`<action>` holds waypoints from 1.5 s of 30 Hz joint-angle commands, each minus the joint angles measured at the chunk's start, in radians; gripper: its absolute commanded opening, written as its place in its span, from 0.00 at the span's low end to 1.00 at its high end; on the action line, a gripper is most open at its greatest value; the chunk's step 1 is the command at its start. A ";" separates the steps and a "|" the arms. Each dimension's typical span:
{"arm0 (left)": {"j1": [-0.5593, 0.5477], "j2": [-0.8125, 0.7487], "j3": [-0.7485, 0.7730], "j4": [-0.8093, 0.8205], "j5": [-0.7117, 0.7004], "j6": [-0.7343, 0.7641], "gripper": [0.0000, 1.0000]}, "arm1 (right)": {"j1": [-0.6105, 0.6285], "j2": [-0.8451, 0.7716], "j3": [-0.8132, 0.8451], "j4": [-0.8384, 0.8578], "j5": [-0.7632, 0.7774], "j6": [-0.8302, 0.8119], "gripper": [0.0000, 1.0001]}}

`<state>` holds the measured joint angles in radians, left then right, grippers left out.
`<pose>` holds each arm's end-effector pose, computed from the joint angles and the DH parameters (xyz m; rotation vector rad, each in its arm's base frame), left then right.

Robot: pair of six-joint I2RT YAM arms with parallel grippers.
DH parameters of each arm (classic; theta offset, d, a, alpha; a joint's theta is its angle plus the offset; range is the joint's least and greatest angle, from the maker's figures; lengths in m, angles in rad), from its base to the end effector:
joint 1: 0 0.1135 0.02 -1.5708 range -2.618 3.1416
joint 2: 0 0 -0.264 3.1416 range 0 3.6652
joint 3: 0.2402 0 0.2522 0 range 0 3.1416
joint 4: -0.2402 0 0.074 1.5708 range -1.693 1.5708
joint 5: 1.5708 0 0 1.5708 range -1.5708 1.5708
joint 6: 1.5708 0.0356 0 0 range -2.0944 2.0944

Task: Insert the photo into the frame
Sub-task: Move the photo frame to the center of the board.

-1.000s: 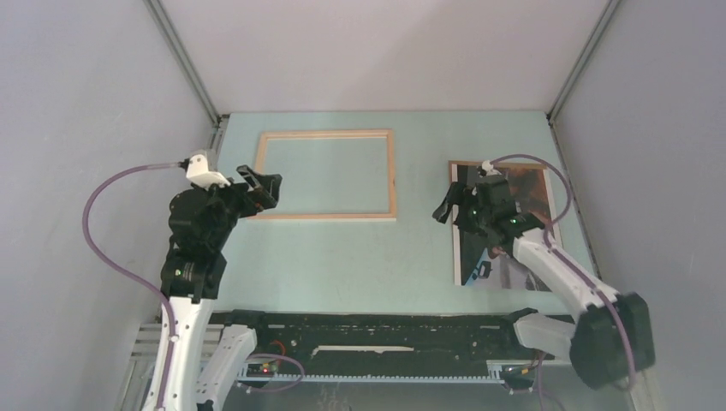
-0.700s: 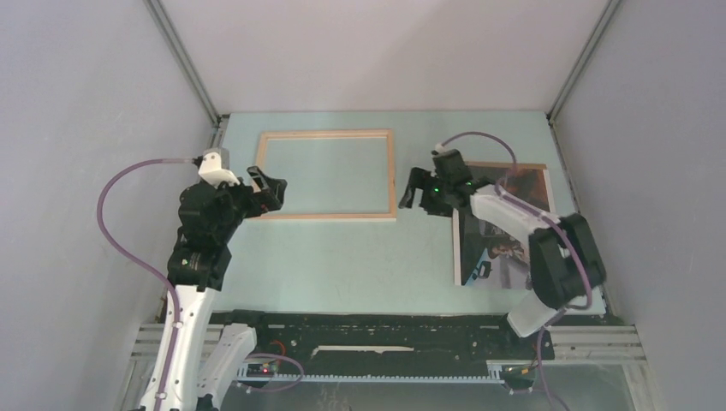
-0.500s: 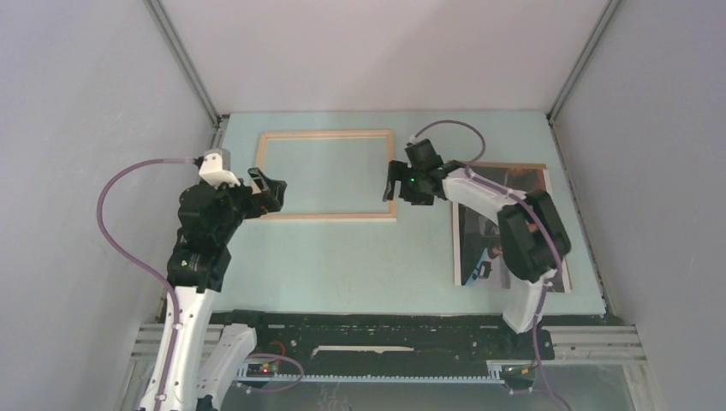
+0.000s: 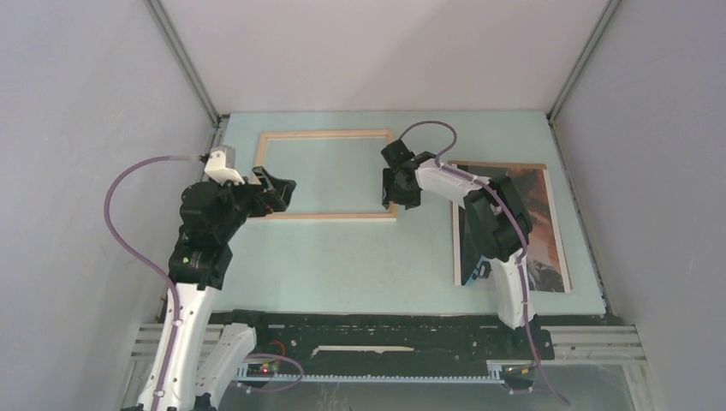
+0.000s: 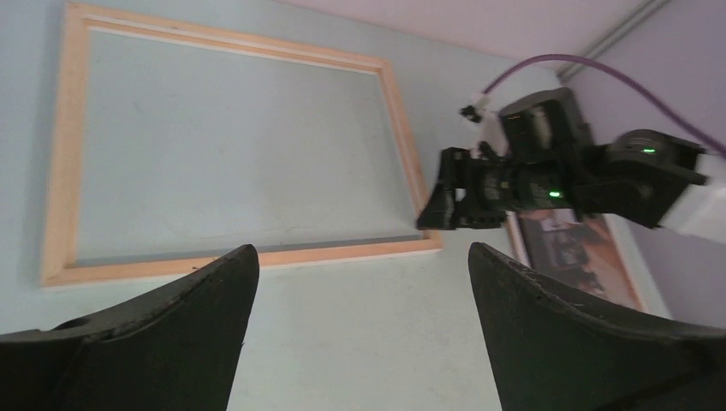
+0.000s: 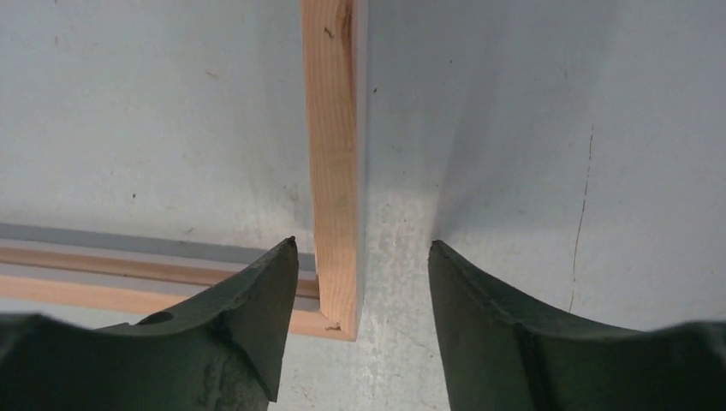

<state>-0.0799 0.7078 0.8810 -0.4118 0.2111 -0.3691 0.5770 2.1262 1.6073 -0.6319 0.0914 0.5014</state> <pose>0.1550 -0.0199 0.3607 -0.1127 1.8300 -0.5084 0.3758 0.2407 0.1685 -0.0765 2.7277 0.1915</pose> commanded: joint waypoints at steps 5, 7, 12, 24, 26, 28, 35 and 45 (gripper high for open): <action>-0.034 0.094 0.226 0.162 0.104 -0.187 1.00 | -0.006 0.071 0.111 -0.080 -0.031 -0.051 0.50; -0.050 0.128 0.283 0.178 0.104 -0.195 1.00 | -0.005 0.072 0.110 -0.089 -0.036 -0.059 0.45; -0.089 0.216 0.389 0.179 0.101 -0.161 1.00 | -0.003 0.027 0.028 -0.063 -0.048 -0.081 0.27; -0.088 0.299 0.298 0.145 0.067 -0.045 1.00 | 0.013 -0.188 -0.271 0.033 -0.054 -0.126 0.28; -0.087 0.287 0.284 0.152 0.069 -0.045 1.00 | 0.012 -0.203 -0.279 0.041 -0.053 -0.140 0.30; -0.085 0.275 0.274 0.163 0.072 -0.045 1.00 | 0.012 -0.213 -0.277 0.051 -0.059 -0.147 0.34; -0.083 0.286 0.260 0.170 0.090 -0.054 1.00 | 0.011 -0.345 -0.272 0.037 -0.115 -0.164 0.72; -0.080 0.296 0.257 0.181 0.142 -0.082 1.00 | -0.178 -0.666 -0.360 -0.084 -0.103 -0.151 0.96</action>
<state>-0.1669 1.0054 1.1591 -0.2707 0.3038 -0.4377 0.5190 1.5738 1.3170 -0.6613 -0.0189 0.3439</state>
